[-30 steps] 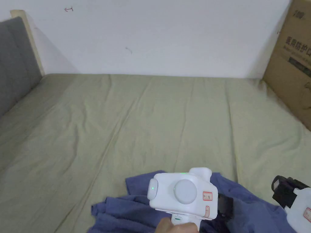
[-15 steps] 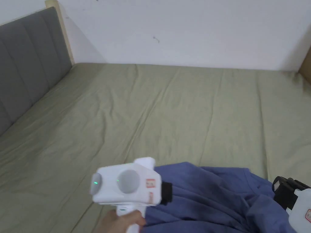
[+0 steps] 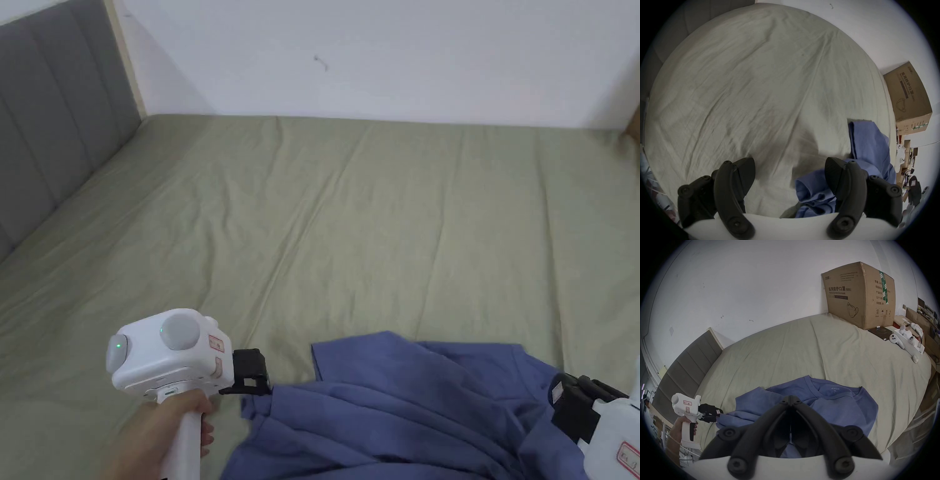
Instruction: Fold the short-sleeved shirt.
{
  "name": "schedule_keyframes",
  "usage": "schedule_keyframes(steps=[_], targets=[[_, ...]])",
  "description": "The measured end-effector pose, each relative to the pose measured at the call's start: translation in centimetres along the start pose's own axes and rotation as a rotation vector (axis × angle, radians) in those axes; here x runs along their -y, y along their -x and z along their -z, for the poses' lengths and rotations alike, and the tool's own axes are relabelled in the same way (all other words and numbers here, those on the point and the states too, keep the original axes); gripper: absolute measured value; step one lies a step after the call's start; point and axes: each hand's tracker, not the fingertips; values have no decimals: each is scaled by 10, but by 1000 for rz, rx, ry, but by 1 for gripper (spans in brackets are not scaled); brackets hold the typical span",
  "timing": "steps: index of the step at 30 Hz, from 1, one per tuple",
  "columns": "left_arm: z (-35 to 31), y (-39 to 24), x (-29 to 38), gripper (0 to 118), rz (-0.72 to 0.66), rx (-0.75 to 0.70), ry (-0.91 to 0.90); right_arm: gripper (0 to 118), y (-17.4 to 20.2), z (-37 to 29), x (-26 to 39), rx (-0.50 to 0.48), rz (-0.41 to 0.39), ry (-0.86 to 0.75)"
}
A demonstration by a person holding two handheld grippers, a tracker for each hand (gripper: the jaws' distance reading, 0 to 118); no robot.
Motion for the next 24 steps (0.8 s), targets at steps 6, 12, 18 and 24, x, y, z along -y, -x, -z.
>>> schedule_keyframes(steps=[6,12,18,24], targets=[[-1,-30,27,52,228,-227,-71,0,3,6,6,-12,-9,24],[10,-67,46,0,425,-362,-107,0,-1,9,11,-15,-8,51],[-25,-49,35,0,336,-226,-127,0,-12,30,-12,-52,-54,82],[-70,-29,30,0,264,-36,-185,38,10,102,-71,-47,-260,160]])
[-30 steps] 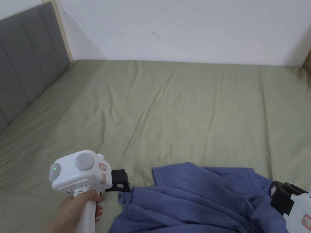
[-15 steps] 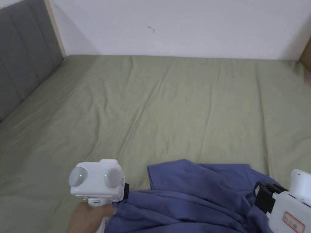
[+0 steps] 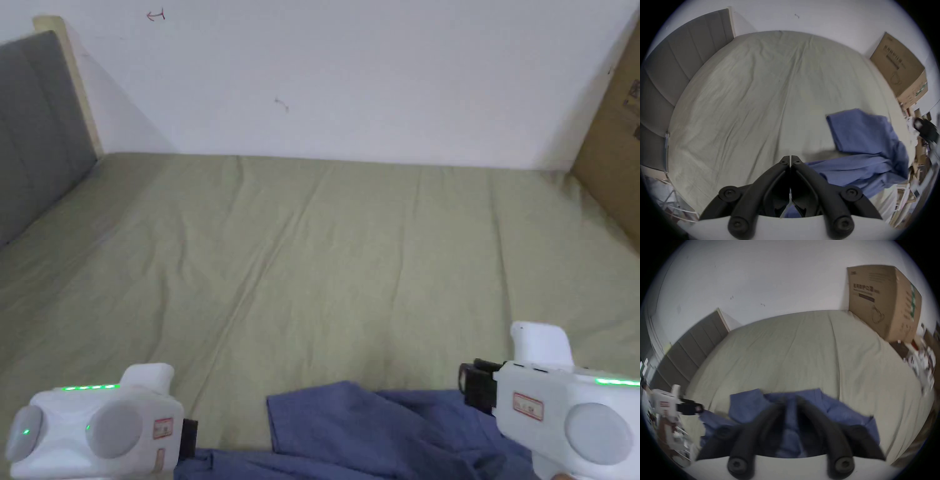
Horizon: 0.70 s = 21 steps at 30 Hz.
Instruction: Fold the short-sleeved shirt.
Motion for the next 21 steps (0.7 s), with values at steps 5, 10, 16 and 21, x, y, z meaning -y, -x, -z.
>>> schedule_keyframes(steps=[5,10,16,21], targets=[[-11,6,-1,0,-33,34,-30,90,28,86,-36,-88,-141,168],[-8,7,-3,0,-39,41,-32,90,56,163,-28,-223,-188,410],[-6,16,-1,0,-71,65,-30,39,62,177,-11,-126,-271,434],[-10,14,-3,0,-73,56,-44,7,54,165,-8,-90,-291,453]])
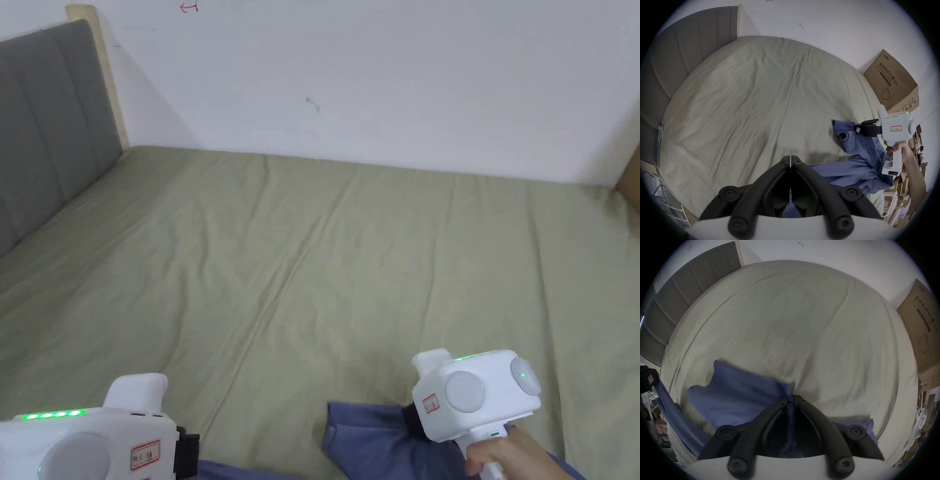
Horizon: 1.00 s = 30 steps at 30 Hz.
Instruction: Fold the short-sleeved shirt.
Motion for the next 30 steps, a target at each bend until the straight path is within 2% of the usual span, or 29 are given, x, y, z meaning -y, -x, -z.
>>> schedule_keyframes(steps=[4,6,8,13,16,17,23,25,28,30], targets=[[-14,-4,-8,0,15,5,-25,7,-6,-28,-4,36,92,-59],[-25,-6,-16,0,42,-9,-54,7,-16,-58,-9,3,112,-126],[-41,-8,-27,0,66,-26,-97,7,-29,-98,-17,48,132,-201],[-81,-11,-64,0,111,-99,-203,7,-76,-207,-28,130,229,-367],[-105,-13,-89,0,129,-124,-261,7,-107,-266,-30,185,318,-451],[-115,-14,-98,0,126,-134,-289,7,-128,-280,-35,191,358,-487],[-166,-19,-155,0,119,-177,-421,7,-179,-373,-37,208,514,-628],[-181,-25,-174,0,135,-175,-467,7,-186,-395,-43,138,547,-677],[-197,-38,-207,0,142,-189,-516,7,-181,-421,-61,174,513,-701],[-206,-46,-231,0,152,-219,-547,7,-179,-436,-74,160,534,-754]])
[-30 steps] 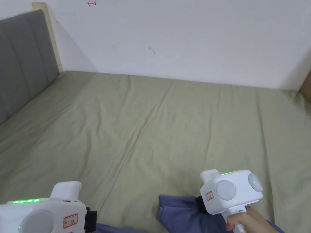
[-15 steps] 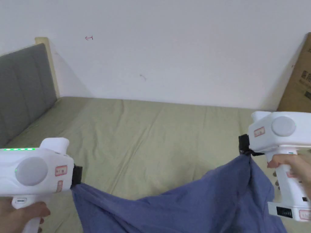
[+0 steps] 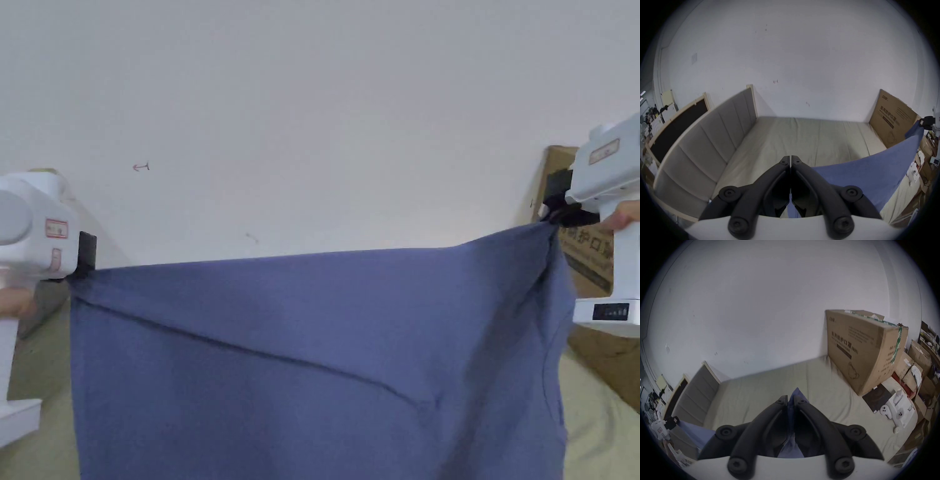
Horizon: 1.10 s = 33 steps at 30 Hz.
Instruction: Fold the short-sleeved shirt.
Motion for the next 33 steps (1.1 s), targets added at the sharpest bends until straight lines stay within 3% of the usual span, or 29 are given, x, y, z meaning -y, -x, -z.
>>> schedule_keyframes(steps=[10,18,24,28,33], targets=[[31,-3,-140,0,-18,-97,-162,7,40,8,-111,-85,112,-120],[46,-6,-199,0,-26,-129,-260,7,82,-15,-154,-85,73,-213],[86,-18,-174,0,4,-158,-230,7,87,11,-129,-49,9,-193],[148,-30,-129,0,34,-185,-142,7,73,75,-89,10,-17,-75],[240,-47,-45,0,28,-219,29,7,43,175,-14,54,47,92]])
